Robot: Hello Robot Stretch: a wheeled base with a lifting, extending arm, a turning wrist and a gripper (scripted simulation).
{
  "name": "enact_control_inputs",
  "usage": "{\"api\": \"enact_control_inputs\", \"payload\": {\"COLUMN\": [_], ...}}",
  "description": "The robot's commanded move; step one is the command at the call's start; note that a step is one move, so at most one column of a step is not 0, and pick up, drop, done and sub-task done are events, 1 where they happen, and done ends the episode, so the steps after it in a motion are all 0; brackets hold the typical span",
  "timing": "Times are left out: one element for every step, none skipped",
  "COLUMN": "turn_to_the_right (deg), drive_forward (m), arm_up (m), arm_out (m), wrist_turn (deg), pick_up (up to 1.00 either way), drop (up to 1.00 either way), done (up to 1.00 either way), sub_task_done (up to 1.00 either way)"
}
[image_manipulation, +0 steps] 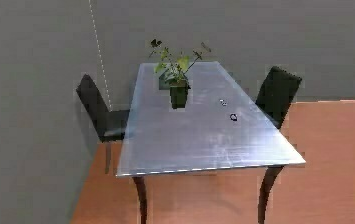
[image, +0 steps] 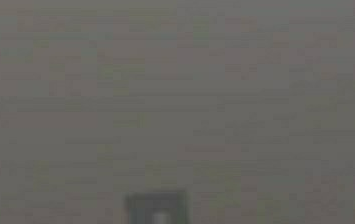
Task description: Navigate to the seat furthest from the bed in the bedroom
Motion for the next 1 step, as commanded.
{"api": "enact_control_inputs", "payload": {"turn_to_the_right": [45.0], "drive_forward": [0.00], "arm_up": [0.00], "arm_out": [0.00], "wrist_turn": [0.0], "pick_up": [0.00], "drop": [0.00], "done": [0.00], "sub_task_done": [0.00]}}
